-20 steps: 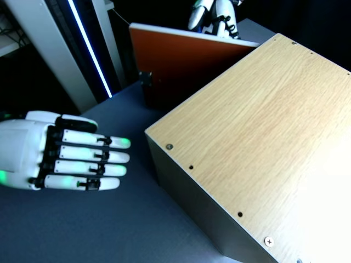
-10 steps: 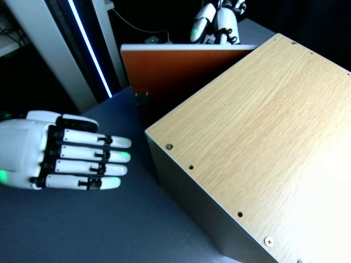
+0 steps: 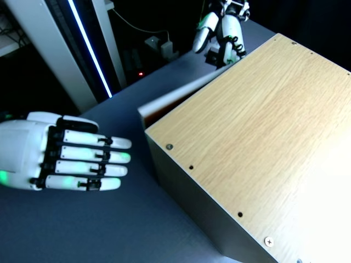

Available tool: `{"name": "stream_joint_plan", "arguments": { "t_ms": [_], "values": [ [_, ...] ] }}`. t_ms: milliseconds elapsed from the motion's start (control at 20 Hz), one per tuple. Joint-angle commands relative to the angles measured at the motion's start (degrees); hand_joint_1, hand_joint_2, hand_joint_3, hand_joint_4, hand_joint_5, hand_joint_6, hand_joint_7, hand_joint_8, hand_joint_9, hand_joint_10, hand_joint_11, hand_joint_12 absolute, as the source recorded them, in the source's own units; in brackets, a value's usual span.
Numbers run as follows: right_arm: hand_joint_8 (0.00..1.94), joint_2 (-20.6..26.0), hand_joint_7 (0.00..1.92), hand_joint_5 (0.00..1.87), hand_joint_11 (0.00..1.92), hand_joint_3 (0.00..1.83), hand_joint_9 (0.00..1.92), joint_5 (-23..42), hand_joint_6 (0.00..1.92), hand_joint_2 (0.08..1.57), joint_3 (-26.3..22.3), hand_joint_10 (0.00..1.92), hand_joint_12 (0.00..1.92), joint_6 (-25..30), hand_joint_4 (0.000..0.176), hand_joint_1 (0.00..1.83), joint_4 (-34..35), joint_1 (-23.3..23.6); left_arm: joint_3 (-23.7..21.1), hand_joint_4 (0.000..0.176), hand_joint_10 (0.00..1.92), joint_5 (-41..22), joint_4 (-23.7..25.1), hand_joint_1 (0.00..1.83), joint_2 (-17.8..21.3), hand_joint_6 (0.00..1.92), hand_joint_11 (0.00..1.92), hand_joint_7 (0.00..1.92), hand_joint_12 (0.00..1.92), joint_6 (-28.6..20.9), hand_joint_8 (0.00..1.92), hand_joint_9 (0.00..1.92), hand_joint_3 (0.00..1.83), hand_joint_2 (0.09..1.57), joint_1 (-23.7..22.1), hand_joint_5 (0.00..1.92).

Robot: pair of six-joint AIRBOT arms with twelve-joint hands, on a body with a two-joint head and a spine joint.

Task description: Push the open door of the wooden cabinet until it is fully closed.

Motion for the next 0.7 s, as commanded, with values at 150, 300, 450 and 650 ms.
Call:
{"name": "stream_joint_plan", "arguments": {
  "t_ms": [150,300,450,650],
  "values": [
    [0.00,-0.12,0.45,0.48,0.01,0.00,0.38,7.17,0.00,1.34,0.32,0.00,0.76,0.55,0.000,0.59,1.79,0.31,0.65,0.000,0.00,-6.40,-1.63,0.29,-0.51,0.00,0.15,0.12,0.03,-0.16,0.00,0.14,0.00,1.49,-1.26,0.14],
    [0.00,-0.11,0.44,0.48,0.01,0.00,0.38,7.24,0.00,1.34,0.31,0.00,0.76,0.86,0.000,0.62,1.82,0.31,0.09,0.000,0.00,-7.79,-1.79,0.29,-0.34,0.01,0.15,0.15,0.04,-0.16,0.00,0.15,0.00,1.47,-0.98,0.19],
    [0.00,-0.10,0.44,0.48,0.01,0.00,0.38,7.47,0.00,1.34,0.30,0.00,0.75,1.00,0.000,0.56,1.86,0.31,-2.62,0.000,0.00,-10.99,-1.76,0.20,2.41,0.00,0.20,0.18,0.07,-0.16,0.01,0.18,0.00,1.46,0.94,0.21],
    [0.00,0.03,0.46,0.49,0.03,0.00,0.38,8.64,0.00,1.33,0.05,0.00,0.70,1.01,0.000,0.59,2.13,0.31,-5.52,0.017,0.00,-15.35,-3.20,0.17,5.86,0.00,0.19,0.21,0.10,-0.16,0.00,0.21,0.00,1.47,4.73,0.24]
  ]
}}
